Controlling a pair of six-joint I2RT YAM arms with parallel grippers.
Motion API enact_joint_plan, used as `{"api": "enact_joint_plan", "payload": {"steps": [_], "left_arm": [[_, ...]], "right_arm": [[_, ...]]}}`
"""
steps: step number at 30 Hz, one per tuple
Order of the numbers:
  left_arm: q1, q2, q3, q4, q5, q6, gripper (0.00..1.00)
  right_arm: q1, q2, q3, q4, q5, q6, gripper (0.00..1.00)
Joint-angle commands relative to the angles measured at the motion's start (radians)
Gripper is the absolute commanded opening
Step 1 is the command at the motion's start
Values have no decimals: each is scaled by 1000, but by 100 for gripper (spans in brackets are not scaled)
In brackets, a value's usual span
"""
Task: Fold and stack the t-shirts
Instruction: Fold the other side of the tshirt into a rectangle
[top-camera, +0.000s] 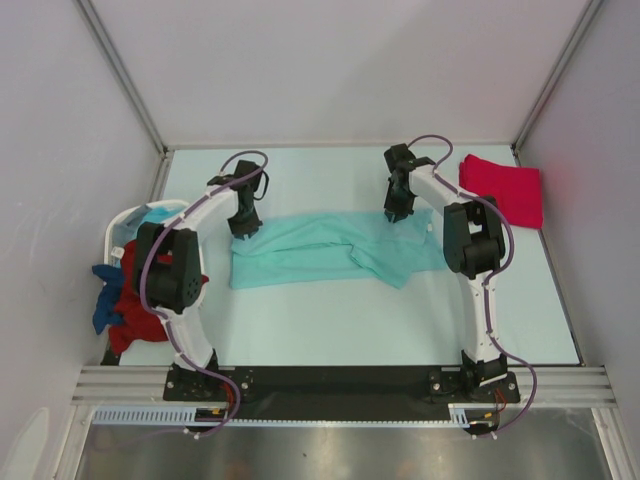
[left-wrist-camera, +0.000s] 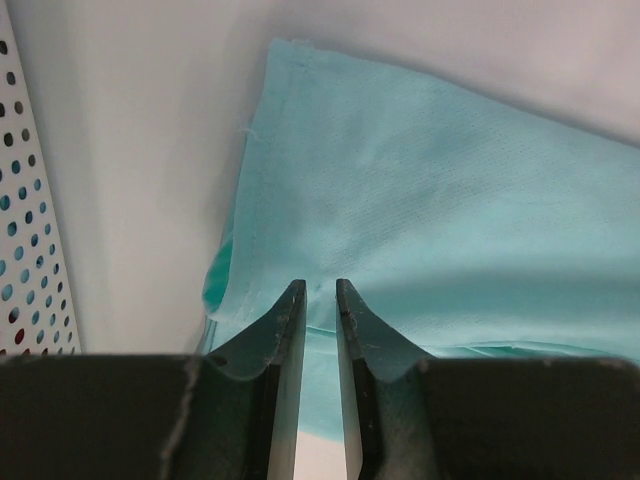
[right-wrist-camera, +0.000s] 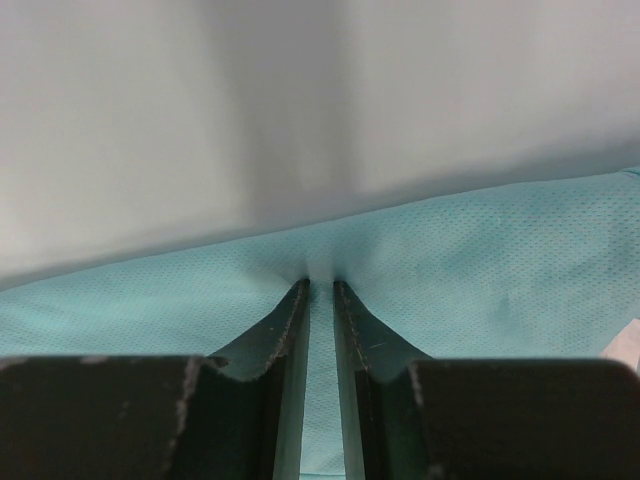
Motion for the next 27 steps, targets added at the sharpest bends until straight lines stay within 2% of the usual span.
{"api": "enact_joint_plan", "payload": {"steps": [1,12,17,22,27], "left_arm": [[10,-36,-21,17,-6,-13,24],[22,-92,-187,53,-6,-19,24],[30,-70,-253,79,7,-16,24],[35,-47,-253,82,14,-11,22],[35,-120,-192,57,-7,-13,23]], "right_arm": [[-31,17,-26,30,50,-3,21],[-32,23,-23,29,53,-3,21],[-34,18,-24,29,55,-2,21],[-34,14,-28,27,55,-3,21],[-32,-9,-32,29,59,-3,21]]}}
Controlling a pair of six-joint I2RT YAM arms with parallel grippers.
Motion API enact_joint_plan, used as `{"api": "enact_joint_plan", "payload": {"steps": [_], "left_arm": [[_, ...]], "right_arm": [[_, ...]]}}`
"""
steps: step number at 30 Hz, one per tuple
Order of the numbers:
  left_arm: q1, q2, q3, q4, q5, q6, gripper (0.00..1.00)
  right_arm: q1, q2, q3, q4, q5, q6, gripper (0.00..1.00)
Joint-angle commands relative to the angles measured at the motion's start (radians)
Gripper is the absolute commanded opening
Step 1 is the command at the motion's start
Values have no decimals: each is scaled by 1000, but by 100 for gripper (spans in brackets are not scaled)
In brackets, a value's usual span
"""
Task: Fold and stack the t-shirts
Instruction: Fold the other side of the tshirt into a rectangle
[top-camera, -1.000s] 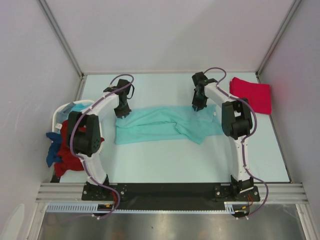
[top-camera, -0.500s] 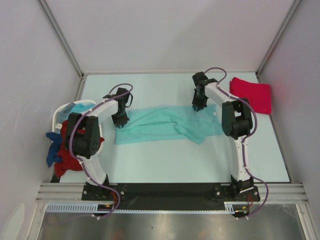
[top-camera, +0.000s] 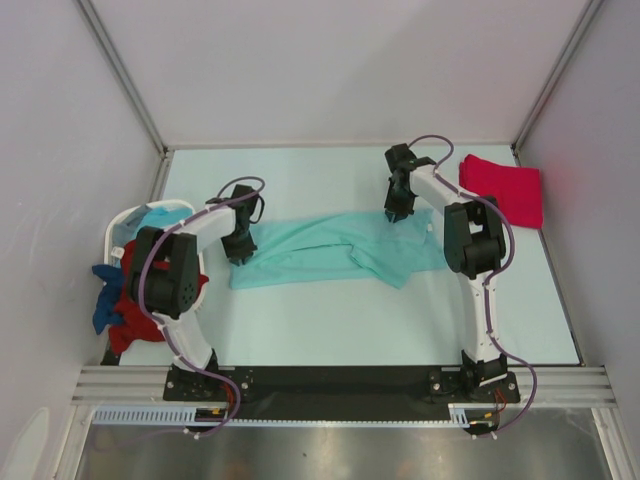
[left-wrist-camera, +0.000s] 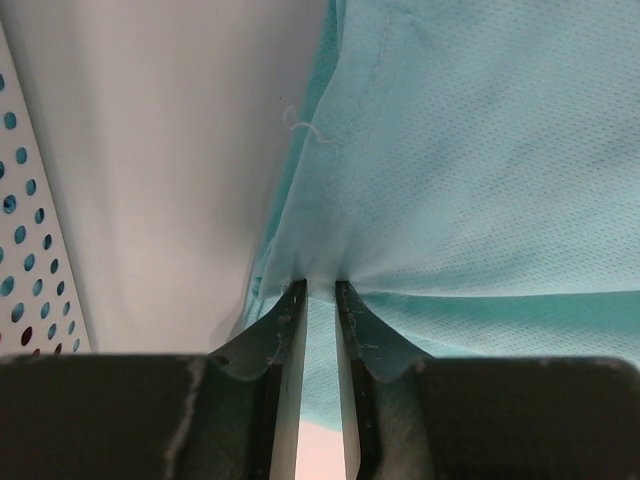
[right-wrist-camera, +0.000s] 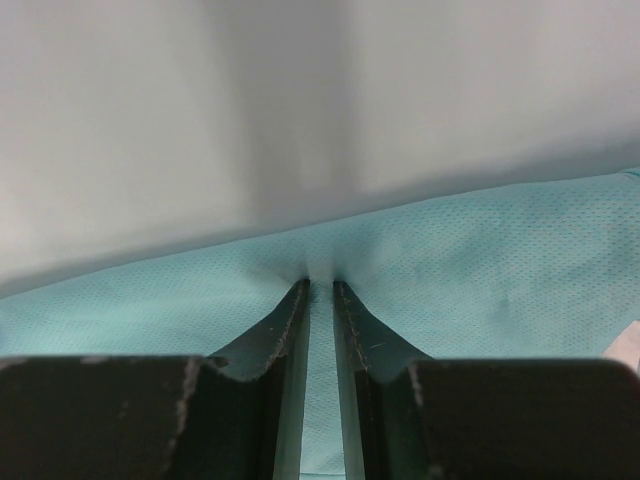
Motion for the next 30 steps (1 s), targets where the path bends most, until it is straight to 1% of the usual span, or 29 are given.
{"api": "enact_joint_plan", "payload": {"steps": [1,2,3,4,7,9,13,16,17,19,21,24,26,27,28,30], "left_arm": [[14,-87,58,-7,-19,-8,24],[14,-108,76,-7,-22,-9,25],[14,-146,87,-5,-22,-13,29],[14,-169,97,-4,-19,-11,31],[13,-225,154,-4,-4,-6,33],[13,-234,196,-13,9,-5,33],[8,-208,214,-16,45,-5,34],[1,-141,176,6,102,-3,31],[-2,-130,165,22,110,0,29],[-15,-102,133,39,117,-2,28],[-28,-90,113,61,127,-2,27],[-48,-85,87,67,127,-5,26],[-59,-111,68,70,125,-2,28],[-71,-124,58,70,119,0,29],[-76,-134,52,71,116,6,31],[-87,-159,35,73,113,12,33]], "right_arm": [[-30,-16,-30,27,70,-1,21],[-29,-30,-30,29,75,1,22],[-27,-57,-28,32,79,2,22],[-27,-76,-24,31,85,4,23],[-18,-136,11,12,102,8,25],[-12,-180,36,-3,112,8,26],[17,-254,13,-19,116,7,27],[47,-309,-65,-31,127,8,27],[53,-326,-143,-17,131,12,27],[59,-376,-230,15,135,22,26],[59,-398,-328,40,135,48,25],[62,-438,-424,67,135,71,25],[70,-479,-456,81,150,82,27],[74,-495,-484,84,158,85,32],[79,-513,-495,87,159,90,34],[91,-519,-510,87,161,96,38]]}}
